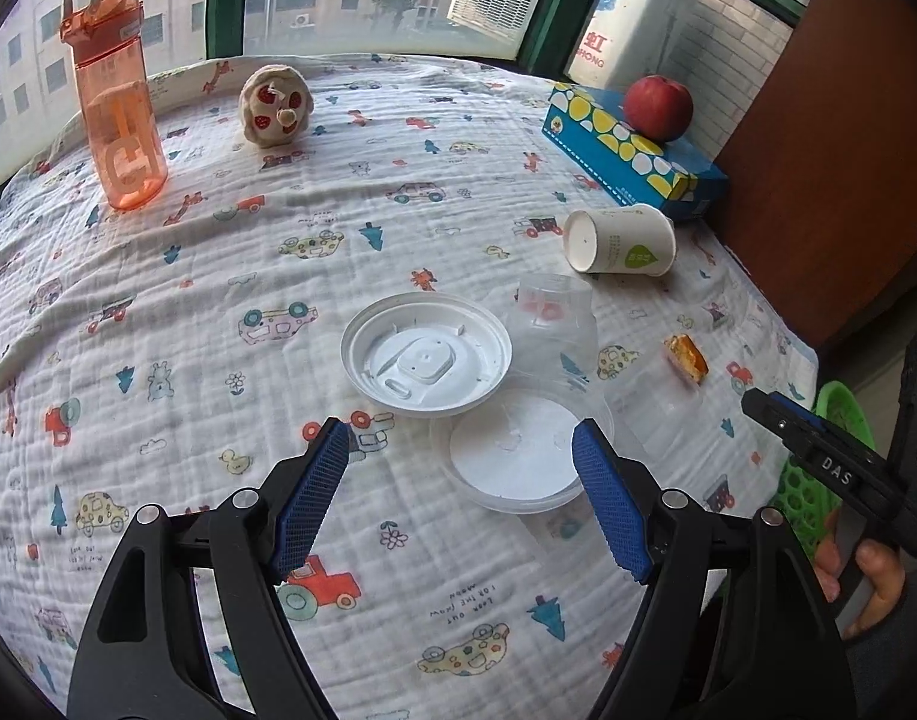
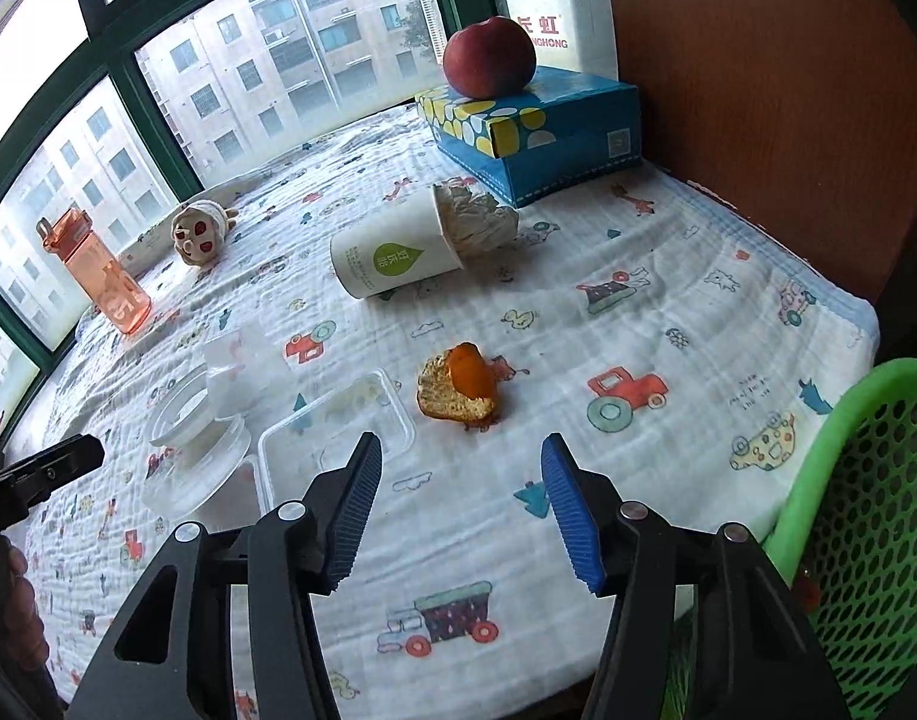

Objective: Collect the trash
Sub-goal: 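Grasp the bread piece with orange topping with the right gripper, then grasp the white round lid with the left gripper while the right lifts the bread, then carry bread and lid to the green basket while the right gripper releases the bread, then lower the white lid into the green basket and open the left gripper, then move both open grippers back over the bed, then grasp the large clear rectangular container with the right gripper, then grasp the clear plastic cup with the left gripper while the right holds the container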

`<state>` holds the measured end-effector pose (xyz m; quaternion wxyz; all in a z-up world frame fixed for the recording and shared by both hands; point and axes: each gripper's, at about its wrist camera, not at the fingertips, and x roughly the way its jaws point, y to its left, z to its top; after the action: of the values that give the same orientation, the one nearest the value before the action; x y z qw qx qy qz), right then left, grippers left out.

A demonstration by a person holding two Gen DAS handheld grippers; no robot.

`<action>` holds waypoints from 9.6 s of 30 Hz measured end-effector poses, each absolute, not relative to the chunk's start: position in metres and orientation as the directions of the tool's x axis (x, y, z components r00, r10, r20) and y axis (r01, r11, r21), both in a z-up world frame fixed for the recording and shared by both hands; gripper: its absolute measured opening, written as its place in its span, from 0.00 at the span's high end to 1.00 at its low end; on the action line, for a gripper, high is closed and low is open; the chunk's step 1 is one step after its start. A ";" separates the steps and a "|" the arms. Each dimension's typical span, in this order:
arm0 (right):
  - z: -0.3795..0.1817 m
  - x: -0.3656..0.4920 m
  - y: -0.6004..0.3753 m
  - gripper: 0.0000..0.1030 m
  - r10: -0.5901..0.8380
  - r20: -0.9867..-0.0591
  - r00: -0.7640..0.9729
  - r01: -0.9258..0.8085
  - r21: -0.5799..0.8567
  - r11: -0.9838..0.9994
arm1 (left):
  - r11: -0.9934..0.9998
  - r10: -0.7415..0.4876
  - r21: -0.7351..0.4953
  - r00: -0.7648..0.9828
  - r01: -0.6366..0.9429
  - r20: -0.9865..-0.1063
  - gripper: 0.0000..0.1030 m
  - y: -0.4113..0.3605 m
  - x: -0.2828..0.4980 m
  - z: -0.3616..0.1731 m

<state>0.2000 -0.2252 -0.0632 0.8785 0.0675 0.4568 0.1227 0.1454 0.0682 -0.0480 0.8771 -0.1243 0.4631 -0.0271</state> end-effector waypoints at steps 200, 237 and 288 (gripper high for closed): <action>-0.014 0.067 -0.270 0.24 0.208 -0.726 0.656 -0.076 0.210 0.975 | 0.985 -0.173 -0.122 0.584 0.126 -0.794 0.06 -0.024 0.109 -0.019; -0.091 0.140 -0.094 0.11 0.344 -0.827 0.445 -0.468 0.112 0.876 | 0.967 -0.041 -0.172 0.550 -0.189 -0.834 0.06 0.114 0.110 -0.056; -0.082 0.110 -0.167 0.21 0.296 -0.837 0.460 -0.363 0.127 0.923 | 0.972 -0.233 -0.188 0.456 0.143 -0.859 0.05 0.038 0.154 -0.091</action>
<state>0.1099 -0.1666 -0.0816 0.8536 -0.0346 0.4826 0.1931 0.1541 0.0381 -0.0906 0.8520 -0.0439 0.5098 -0.1105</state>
